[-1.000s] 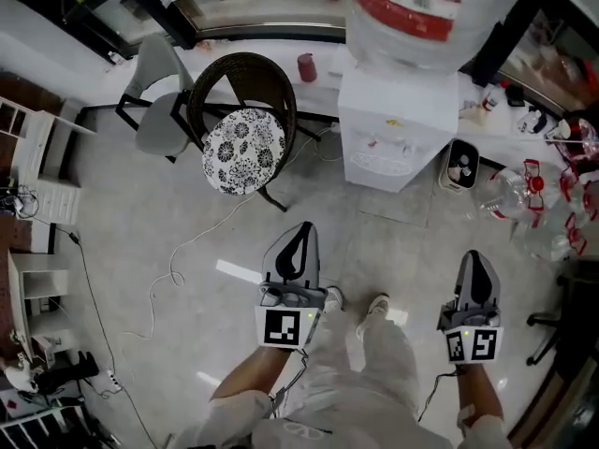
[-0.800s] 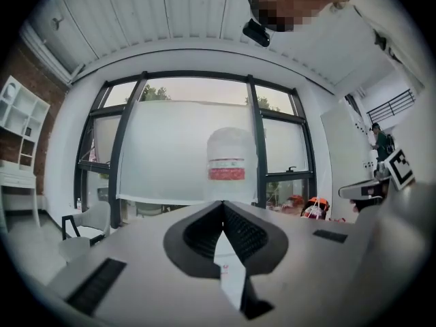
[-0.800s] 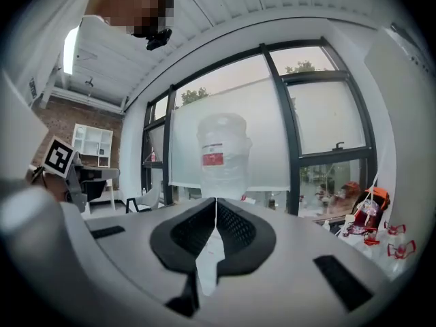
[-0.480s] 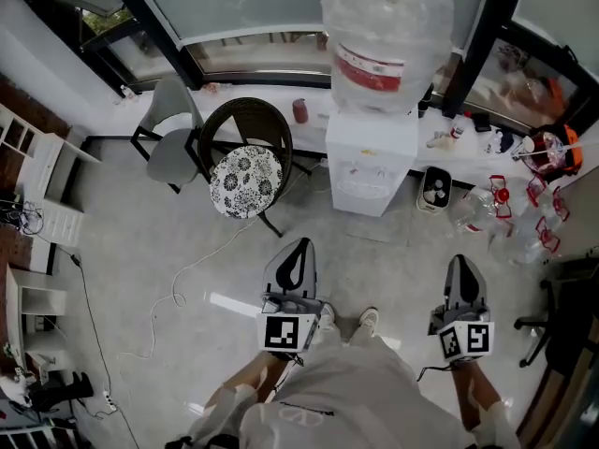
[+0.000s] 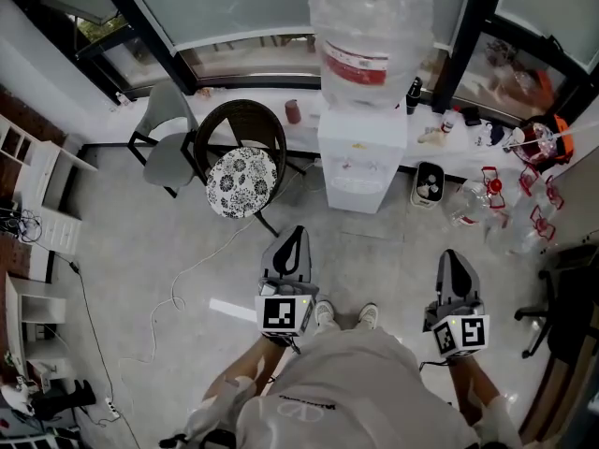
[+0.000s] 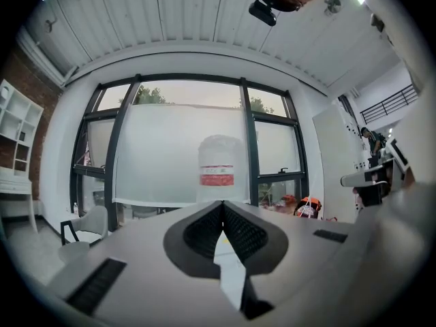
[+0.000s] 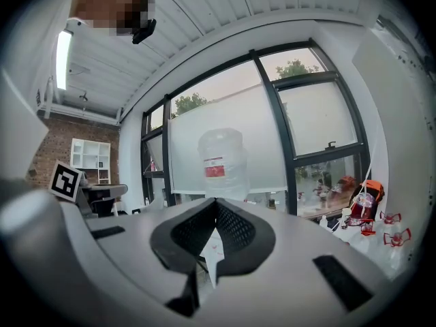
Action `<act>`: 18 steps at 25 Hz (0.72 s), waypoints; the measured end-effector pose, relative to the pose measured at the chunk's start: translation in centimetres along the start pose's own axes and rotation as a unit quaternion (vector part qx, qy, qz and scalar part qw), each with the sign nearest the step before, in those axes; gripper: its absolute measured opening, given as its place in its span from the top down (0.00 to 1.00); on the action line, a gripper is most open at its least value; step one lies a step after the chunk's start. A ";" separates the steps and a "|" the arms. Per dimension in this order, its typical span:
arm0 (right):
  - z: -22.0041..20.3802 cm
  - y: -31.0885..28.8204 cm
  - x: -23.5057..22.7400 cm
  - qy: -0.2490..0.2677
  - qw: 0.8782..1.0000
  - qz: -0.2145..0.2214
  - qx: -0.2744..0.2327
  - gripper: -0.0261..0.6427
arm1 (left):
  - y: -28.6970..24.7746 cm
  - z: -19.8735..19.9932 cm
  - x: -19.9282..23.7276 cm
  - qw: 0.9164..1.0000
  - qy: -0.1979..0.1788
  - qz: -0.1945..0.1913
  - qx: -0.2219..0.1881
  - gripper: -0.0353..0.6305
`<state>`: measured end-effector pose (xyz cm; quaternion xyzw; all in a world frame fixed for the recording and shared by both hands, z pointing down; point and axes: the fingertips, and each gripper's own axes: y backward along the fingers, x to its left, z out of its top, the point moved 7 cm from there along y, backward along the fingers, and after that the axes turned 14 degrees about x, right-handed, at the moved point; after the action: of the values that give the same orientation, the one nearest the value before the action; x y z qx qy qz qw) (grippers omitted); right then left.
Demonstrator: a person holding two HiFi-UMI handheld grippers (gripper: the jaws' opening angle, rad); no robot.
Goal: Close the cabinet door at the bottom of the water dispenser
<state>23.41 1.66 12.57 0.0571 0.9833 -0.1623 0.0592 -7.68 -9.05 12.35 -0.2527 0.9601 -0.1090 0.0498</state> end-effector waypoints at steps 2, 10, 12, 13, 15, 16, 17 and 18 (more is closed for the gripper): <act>-0.1 0.2 0.2 0.001 1.000 0.002 0.001 0.94 | 0.2 0.1 -0.2 1.000 -0.003 -0.006 -0.004 0.94; -0.2 0.3 0.6 0.010 1.000 0.008 0.003 0.94 | 0.7 0.4 -0.9 1.000 -0.002 -0.012 0.002 0.94; -0.3 0.4 0.8 0.011 1.000 0.010 0.002 0.94 | 0.8 0.1 -0.8 1.000 -0.005 -0.010 -0.001 0.94; -0.3 0.4 0.9 0.012 1.000 0.010 0.002 0.94 | 0.9 -0.1 -0.7 1.000 -0.007 -0.009 -0.002 0.94; -0.3 0.4 1.0 0.012 1.000 0.010 0.002 0.94 | 0.9 -0.1 -0.7 1.000 -0.007 -0.011 -0.001 0.94; -0.3 0.4 1.1 0.012 1.000 0.010 0.002 0.94 | 0.9 -0.1 -0.7 1.000 -0.005 -0.013 0.001 0.94; -0.3 0.4 1.1 0.011 1.000 0.010 0.002 0.94 | 1.0 0.0 -0.7 1.000 -0.003 -0.013 0.004 0.94; -0.4 0.4 1.1 0.011 1.000 0.010 0.001 0.94 | 1.0 0.2 -0.6 1.000 -0.001 -0.012 0.008 0.94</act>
<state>22.32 2.29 12.64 0.0691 0.9830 -0.1625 0.0496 -7.60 -7.89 11.98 -0.2635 0.9561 -0.1174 0.0515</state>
